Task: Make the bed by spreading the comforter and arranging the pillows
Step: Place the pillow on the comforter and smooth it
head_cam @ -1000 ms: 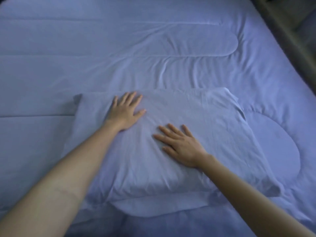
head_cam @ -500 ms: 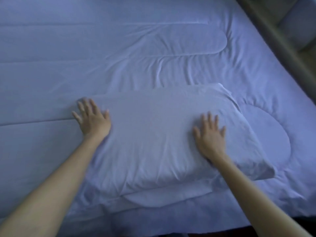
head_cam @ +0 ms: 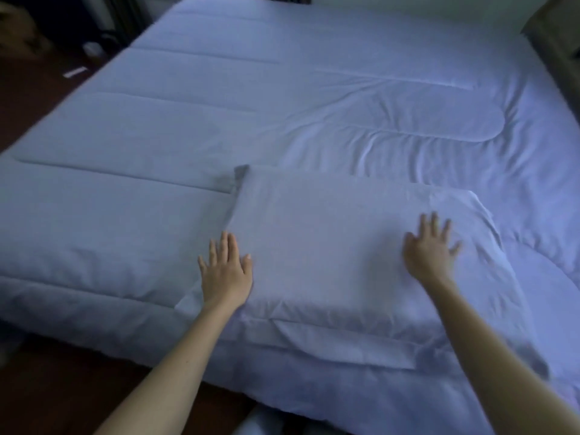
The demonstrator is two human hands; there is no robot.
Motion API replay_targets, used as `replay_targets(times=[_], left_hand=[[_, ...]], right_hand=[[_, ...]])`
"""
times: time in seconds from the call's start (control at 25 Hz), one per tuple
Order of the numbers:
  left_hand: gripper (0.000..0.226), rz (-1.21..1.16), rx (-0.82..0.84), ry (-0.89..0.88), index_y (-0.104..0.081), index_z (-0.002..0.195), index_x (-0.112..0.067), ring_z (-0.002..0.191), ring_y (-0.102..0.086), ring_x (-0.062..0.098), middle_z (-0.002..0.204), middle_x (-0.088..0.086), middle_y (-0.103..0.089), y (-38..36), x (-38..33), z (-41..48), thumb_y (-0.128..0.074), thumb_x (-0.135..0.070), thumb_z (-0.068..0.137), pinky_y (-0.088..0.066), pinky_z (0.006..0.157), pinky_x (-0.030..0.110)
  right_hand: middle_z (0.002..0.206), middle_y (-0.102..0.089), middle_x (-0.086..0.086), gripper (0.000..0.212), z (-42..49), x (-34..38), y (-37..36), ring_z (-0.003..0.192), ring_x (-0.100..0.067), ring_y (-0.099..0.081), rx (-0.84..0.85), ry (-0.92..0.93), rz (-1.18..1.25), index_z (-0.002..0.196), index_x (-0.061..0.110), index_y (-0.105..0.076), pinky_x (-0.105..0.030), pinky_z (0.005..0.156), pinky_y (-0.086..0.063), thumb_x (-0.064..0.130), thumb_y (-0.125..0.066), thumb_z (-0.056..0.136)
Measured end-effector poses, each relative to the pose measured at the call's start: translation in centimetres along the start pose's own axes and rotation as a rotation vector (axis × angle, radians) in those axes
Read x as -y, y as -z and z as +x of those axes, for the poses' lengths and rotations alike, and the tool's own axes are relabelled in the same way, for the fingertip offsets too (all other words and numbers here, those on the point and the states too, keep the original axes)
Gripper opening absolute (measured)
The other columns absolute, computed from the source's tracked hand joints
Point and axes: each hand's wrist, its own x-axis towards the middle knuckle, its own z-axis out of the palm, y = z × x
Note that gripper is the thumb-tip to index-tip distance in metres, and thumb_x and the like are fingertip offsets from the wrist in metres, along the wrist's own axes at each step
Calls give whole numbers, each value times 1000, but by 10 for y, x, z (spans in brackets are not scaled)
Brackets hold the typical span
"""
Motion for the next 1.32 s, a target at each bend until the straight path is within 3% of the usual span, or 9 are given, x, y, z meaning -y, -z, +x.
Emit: replay_targets(times=[0.16, 0.24, 0.4, 0.56, 0.72, 0.88, 1.04, 1.2, 1.32], left_hand=[[65, -21, 27, 29, -10, 153, -15, 149, -6, 26, 162, -2, -7, 1, 0, -5, -13, -43, 94, -7, 116, 55], [67, -15, 14, 24, -9, 153, -15, 149, -6, 26, 162, -3, -6, -1, -1, -7, -11, -43, 92, -6, 117, 55], [77, -53, -16, 39, -13, 152, -15, 148, -11, 27, 161, -2, -11, -6, -1, -7, 3, -50, 85, -9, 116, 55], [69, -18, -27, 15, -35, 145, -8, 140, -34, 35, 154, 6, -34, -7, -3, -6, -17, -43, 88, -24, 108, 63], [70, -10, 20, 86, -10, 152, -14, 149, -6, 28, 162, -2, -6, -2, -10, 2, -11, -41, 88, -1, 116, 56], [72, 5, 3, 188, -15, 151, -8, 149, -1, 28, 161, 3, -10, 3, -37, 1, -14, -39, 86, 6, 114, 58], [73, -30, -6, 122, -15, 150, -3, 149, 0, 29, 161, 10, -5, 4, -91, 8, -21, -48, 93, 3, 116, 55], [74, -65, -101, -297, -41, 140, 2, 140, -33, 36, 150, 17, -37, -13, -180, -12, -26, -46, 86, -25, 110, 59], [66, -88, -22, -831, -47, 136, 0, 135, -42, 33, 145, 15, -46, -29, -256, -55, -34, -41, 87, -31, 106, 58]], right_hand=[[157, 8, 12, 66, -71, 108, -61, 149, -17, 5, 223, 868, -108, 153, 24, -7, -54, 118, -2, 49, -5, 92], [157, 13, 12, 69, -57, 119, -69, 150, -17, 3, 282, 875, -304, 153, 25, -1, -55, 118, 1, 55, -1, 91], [162, 3, 3, 59, 0, 175, -37, 149, -21, 9, 50, 546, -107, 153, 15, -7, -54, 116, 6, 41, -19, 102], [162, 5, 5, 60, -15, 180, -84, 149, -16, 6, 262, 960, -288, 153, 22, 1, -52, 119, 3, 46, -17, 101], [162, 2, 3, 64, 57, 210, -53, 149, -21, 7, 123, 558, -112, 153, 15, -3, -55, 115, 8, 47, -18, 100], [162, -3, 6, 80, 52, 119, -62, 150, -17, -1, 150, 830, -188, 153, 23, -6, -48, 118, 1, 65, 13, 88], [162, -4, 0, 65, 116, 68, -18, 149, -22, 1, 44, 386, -167, 153, 14, -9, -56, 116, 2, 50, -18, 99], [162, -2, 4, 74, 100, -44, -15, 150, -21, -1, 46, 504, -192, 153, 23, -6, -54, 117, -1, 63, -3, 91], [163, -4, -3, 66, 103, -109, 1, 149, -24, 1, 19, -104, 7, 152, 11, -9, -59, 116, -1, 49, -17, 98]])
